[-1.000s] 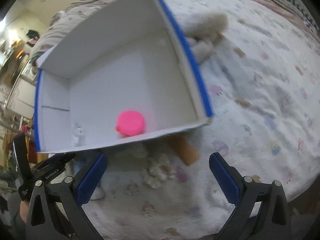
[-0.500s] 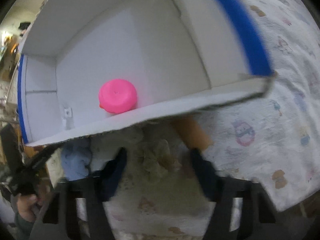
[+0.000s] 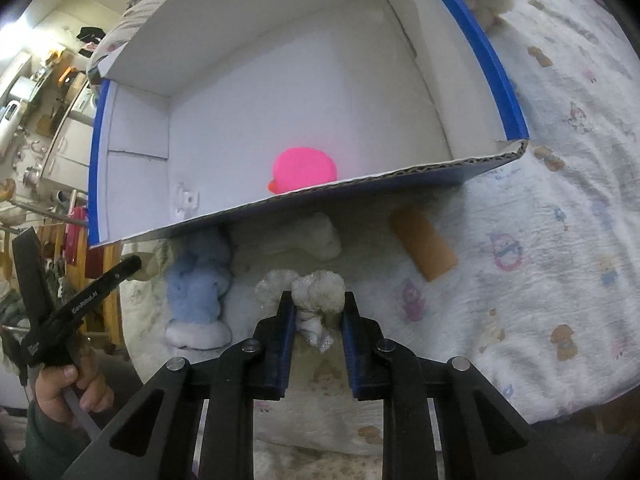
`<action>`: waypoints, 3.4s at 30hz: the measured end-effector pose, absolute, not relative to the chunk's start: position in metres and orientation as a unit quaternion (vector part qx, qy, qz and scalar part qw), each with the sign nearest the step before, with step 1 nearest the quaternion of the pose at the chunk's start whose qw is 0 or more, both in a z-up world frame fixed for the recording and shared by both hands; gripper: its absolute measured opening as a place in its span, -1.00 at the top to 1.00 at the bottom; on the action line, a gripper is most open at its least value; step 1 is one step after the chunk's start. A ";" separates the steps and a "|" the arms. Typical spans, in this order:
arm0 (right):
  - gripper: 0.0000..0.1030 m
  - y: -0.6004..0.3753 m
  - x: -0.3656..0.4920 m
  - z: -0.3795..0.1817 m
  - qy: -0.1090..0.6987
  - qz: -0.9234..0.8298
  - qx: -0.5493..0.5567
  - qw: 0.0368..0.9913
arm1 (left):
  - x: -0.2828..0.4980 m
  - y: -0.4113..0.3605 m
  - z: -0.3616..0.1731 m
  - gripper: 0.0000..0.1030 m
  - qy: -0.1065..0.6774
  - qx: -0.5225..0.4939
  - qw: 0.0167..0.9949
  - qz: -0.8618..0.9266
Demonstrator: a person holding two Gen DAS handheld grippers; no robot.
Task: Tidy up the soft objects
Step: 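Grasp the white scrunchie with the right gripper while the left gripper grasps the tan piece, then carry the scrunchie and tan piece into the box and open both grippers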
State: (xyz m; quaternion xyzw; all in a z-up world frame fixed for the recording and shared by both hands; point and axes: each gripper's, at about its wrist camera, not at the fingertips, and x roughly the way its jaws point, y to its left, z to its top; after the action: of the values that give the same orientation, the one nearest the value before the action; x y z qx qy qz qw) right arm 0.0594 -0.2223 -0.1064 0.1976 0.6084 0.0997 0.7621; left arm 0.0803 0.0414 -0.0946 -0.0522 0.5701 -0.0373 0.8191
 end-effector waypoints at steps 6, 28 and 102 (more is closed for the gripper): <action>0.54 -0.218 0.055 -0.102 0.607 0.105 0.185 0.766 | 0.065 0.063 -0.078 0.87 0.555 -0.049 0.830 -0.012; 0.54 -0.215 0.045 -0.025 0.519 0.160 0.208 0.814 | 0.027 0.069 0.015 0.87 0.446 -0.061 0.893 0.028; 0.48 -0.196 0.157 -0.065 0.511 0.086 0.131 0.845 | 0.152 -0.038 -0.051 0.52 0.474 0.052 0.876 -0.071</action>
State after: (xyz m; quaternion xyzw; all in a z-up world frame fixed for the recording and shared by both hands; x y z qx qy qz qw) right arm 0.1573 -0.1964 -0.0651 0.1307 0.5108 0.0856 0.8454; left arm 0.1522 -0.0375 -0.0508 0.0516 0.4738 -0.0714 0.8762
